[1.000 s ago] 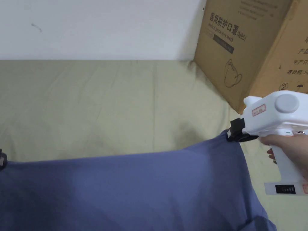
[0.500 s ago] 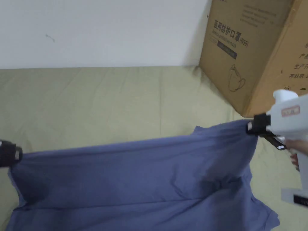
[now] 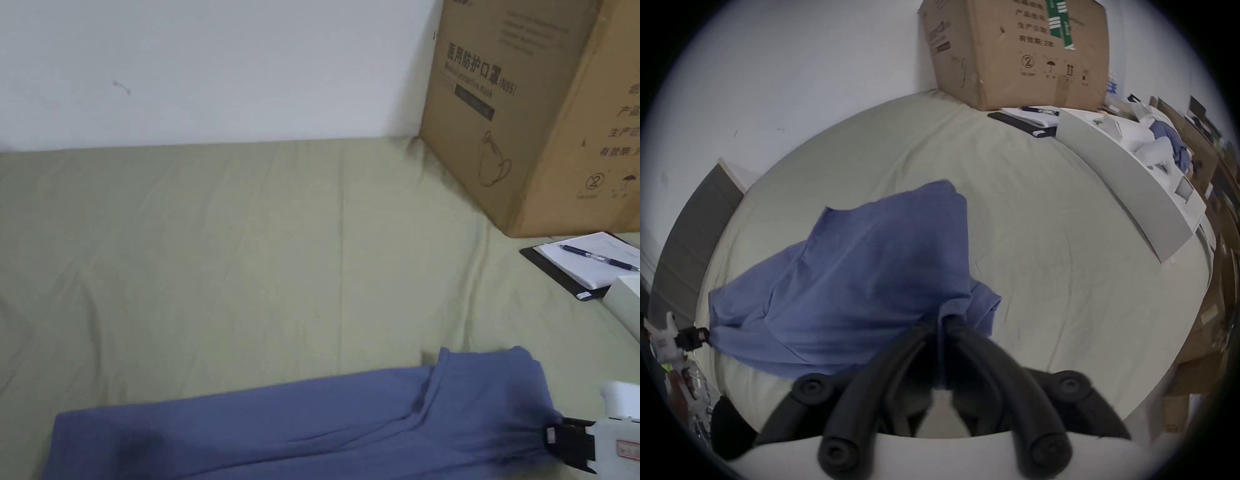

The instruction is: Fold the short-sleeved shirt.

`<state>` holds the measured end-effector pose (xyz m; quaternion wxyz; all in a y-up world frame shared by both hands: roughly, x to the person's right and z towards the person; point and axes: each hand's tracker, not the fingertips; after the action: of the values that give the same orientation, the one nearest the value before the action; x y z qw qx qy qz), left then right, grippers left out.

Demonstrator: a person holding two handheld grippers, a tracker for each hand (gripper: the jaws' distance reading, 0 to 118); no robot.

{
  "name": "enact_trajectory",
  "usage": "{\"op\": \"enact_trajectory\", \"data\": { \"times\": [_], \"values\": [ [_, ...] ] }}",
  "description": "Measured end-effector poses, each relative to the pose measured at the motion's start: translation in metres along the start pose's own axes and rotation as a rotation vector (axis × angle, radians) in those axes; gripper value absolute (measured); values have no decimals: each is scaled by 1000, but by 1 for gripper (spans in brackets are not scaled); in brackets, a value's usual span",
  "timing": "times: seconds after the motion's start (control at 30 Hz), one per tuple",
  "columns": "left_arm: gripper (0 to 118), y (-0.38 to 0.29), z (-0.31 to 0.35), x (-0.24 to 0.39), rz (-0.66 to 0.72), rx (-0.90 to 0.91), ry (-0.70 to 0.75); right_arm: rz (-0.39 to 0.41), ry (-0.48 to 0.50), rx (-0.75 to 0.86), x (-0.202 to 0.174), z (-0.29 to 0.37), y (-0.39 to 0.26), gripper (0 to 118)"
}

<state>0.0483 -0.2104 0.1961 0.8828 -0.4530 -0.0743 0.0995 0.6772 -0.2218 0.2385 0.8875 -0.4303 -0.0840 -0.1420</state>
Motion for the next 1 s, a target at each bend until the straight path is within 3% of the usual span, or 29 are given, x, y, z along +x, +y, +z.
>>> {"op": "enact_trajectory", "data": {
  "times": [0.03,0.07,0.1,0.13,0.17,0.3,0.43,0.5,0.53,0.57,0.6,0.67,0.77,0.87,0.93,1.0],
  "values": [
    [67,1,5,2,-20,43,54,7,6,10,-2,5,2,38],
    [110,2,15,4,-46,101,83,24,41,57,-3,12,5,85],
    [118,5,25,6,-57,141,80,35,59,89,-6,21,7,111],
    [116,8,43,10,-64,226,8,40,83,124,-9,34,10,117],
    [116,13,58,13,-66,238,-22,35,106,202,-12,53,13,112],
    [116,22,114,38,-100,384,-65,37,178,363,-42,119,20,113],
    [113,24,155,72,-95,520,-149,85,262,610,-104,187,4,113],
    [85,17,174,87,-97,659,-172,131,193,755,-123,201,-10,101],
    [61,13,180,94,-114,724,-164,162,183,844,-136,210,-20,85],
    [18,8,185,104,-129,784,-121,194,188,922,-146,216,-29,42],
    [0,4,188,111,-132,811,-69,222,164,966,-155,219,-35,0],
    [0,-4,187,116,-159,872,11,260,65,1023,-175,219,-47,0],
    [0,-16,195,120,-156,918,-28,218,190,988,-182,218,-48,0],
    [0,-17,206,117,-184,974,24,218,160,962,-187,216,-45,0],
    [0,6,208,108,-204,895,16,230,183,936,-187,217,-42,0],
    [0,38,198,83,-165,697,-77,256,168,919,-190,215,-41,0]
  ]
}}
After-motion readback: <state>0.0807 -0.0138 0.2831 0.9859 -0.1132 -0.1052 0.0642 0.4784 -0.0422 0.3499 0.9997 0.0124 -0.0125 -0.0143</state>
